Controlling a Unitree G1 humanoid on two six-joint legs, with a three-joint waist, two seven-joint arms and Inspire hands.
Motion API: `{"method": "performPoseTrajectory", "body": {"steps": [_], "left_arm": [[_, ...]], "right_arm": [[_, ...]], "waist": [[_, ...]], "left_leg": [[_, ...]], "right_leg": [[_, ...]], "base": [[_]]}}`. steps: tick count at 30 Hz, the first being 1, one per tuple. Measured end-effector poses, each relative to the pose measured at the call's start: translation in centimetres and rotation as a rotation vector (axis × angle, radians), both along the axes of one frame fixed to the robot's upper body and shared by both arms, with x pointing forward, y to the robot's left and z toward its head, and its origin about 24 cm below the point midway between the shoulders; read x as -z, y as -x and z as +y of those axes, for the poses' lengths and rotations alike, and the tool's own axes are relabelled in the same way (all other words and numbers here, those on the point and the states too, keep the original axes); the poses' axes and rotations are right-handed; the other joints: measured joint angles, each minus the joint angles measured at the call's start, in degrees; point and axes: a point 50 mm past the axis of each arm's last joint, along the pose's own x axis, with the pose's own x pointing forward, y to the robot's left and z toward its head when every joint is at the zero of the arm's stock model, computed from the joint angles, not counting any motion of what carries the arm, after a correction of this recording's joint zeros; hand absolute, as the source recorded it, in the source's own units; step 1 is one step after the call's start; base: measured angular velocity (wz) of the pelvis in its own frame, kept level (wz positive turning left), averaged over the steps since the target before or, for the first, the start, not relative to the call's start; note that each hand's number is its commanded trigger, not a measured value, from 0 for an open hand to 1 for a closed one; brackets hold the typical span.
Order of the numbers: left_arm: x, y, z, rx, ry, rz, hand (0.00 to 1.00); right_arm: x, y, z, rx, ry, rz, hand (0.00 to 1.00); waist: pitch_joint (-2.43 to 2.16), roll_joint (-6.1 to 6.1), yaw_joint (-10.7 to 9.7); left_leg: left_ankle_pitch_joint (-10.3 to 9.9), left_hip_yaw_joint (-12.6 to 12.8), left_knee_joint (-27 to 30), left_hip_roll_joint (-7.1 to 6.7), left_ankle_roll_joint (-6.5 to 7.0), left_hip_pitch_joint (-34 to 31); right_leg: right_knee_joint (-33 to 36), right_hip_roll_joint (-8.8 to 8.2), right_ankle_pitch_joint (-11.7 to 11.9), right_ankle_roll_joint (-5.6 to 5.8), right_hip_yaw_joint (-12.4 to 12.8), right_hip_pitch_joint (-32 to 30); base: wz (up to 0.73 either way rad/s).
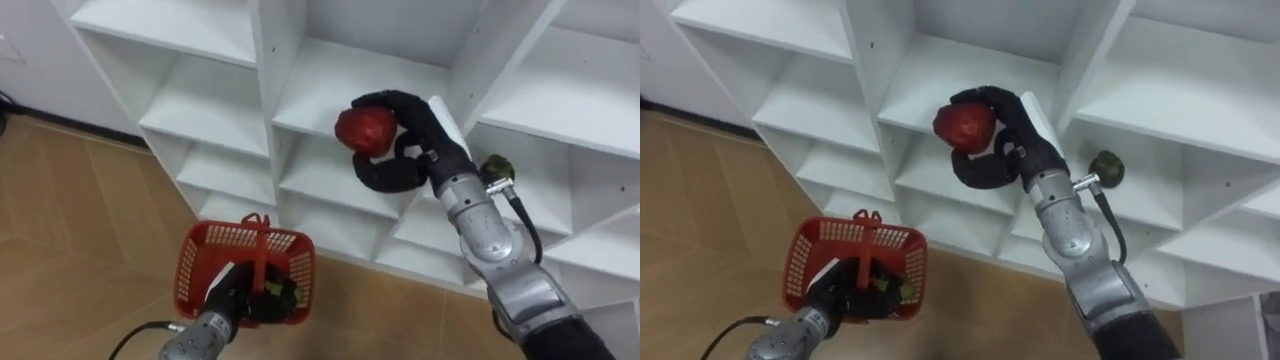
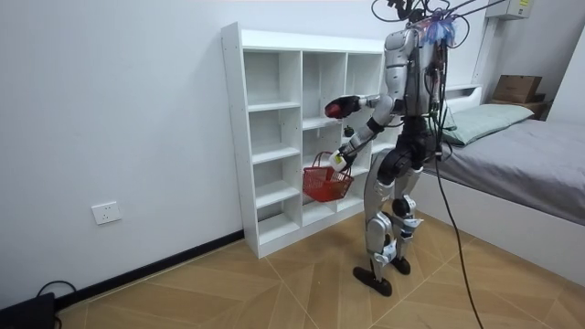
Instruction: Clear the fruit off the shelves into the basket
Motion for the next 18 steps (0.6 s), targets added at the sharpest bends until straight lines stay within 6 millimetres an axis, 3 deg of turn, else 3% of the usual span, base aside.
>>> {"method": "performPoseTrajectory", "body": {"steps": [8, 12, 18], "left_arm": [[0.3, 0.6, -0.2, -0.027, 0.017, 0.016, 1.00], [0.6, 1.1, -0.8, -0.022, 0.043, 0.021, 1.00], [0.9, 2.2, -0.7, -0.024, 0.049, 0.030, 1.00]], "right_arm": [[3.2, 3.9, 0.4, -0.065, -0.010, 0.144, 1.00], [4.4, 5.2, 0.4, -0.083, 0.028, 0.195, 1.00], [5.6, 6.6, 0.4, -0.109, 0.026, 0.262, 1.00]], "waist": [[0.02, 0.78, -0.57], [-0.47, 1.98, -1.07], [-0.43, 1.81, -2.35]], "left_leg": [[-0.12, 1.70, 0.01, 0.67, -0.08, 0.17], [-0.14, 1.85, -0.53, 0.68, -0.14, 0.44], [-0.14, 2.71, -1.32, 0.65, -0.13, 0.96]], "right_leg": [[-1.15, 0.77, 0.52, -0.24, 1.12, -0.06], [-1.14, 0.90, 0.54, -0.22, 1.54, -0.12], [-1.20, 0.95, 0.49, -0.13, 2.35, -0.25]], "base": [[-0.09], [-0.03], [-0.07]]}}
